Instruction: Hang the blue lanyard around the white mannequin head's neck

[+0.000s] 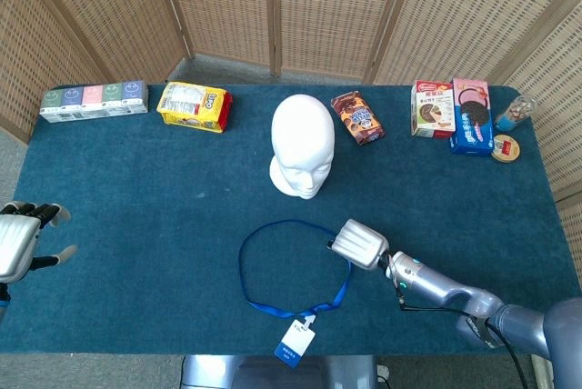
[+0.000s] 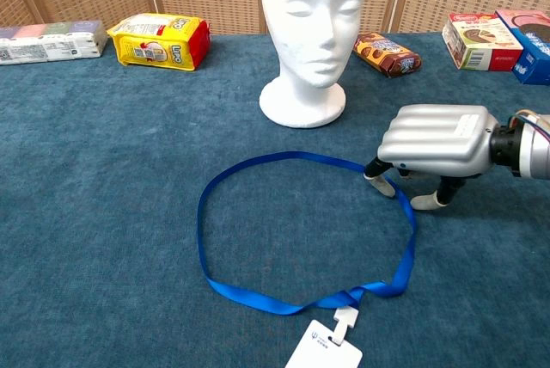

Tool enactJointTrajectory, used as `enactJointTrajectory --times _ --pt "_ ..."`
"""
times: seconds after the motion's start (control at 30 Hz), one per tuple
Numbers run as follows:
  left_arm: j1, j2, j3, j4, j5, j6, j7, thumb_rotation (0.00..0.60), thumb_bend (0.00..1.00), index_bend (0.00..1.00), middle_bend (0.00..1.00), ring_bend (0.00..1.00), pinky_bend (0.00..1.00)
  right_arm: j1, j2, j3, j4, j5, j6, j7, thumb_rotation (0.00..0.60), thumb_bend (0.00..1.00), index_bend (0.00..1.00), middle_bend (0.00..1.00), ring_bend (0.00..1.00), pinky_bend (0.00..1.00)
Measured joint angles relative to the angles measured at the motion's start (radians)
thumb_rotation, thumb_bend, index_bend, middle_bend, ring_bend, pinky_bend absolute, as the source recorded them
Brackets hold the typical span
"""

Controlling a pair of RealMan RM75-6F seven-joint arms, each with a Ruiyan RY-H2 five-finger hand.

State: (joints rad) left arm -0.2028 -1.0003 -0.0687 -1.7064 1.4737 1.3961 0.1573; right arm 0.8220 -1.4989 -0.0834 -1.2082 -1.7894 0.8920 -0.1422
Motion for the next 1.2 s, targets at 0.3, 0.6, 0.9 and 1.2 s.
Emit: enactJointTrajectory --times 0.3,0.6,0.9,1.2 --pt "0.002 -0.003 0.0 0.009 0.002 0.006 -0.008 0.52 0.1 0.43 0.51 0.45 0.34 0.006 -0.012 -0.008 0.0 0.008 -0.004 -0.006 0.6 0.35 0.49 0.99 1.0 1.0" --pt "0.004 -0.004 -0.001 0.014 0.005 0.013 -0.015 0.514 0.1 0.43 0.51 0.45 0.34 0.007 -0.016 -0.008 0.0 0.02 -0.003 -0.011 0.6 0.41 0.51 0.99 1.0 1.0" --pt "0.003 -0.008 0.001 0.018 0.007 0.012 -0.016 0.514 0.1 0.43 0.51 0.45 0.34 0.009 -0.017 -0.015 -0.001 0.027 -0.007 -0.016 0.6 0.45 0.52 0.99 1.0 1.0" --pt "0.0 -0.011 0.003 0.017 0.016 0.012 -0.016 0.511 0.1 0.43 0.51 0.45 0.34 0.01 -0.02 -0.019 0.001 0.031 -0.005 -0.01 0.6 0.49 0.54 0.99 1.0 1.0"
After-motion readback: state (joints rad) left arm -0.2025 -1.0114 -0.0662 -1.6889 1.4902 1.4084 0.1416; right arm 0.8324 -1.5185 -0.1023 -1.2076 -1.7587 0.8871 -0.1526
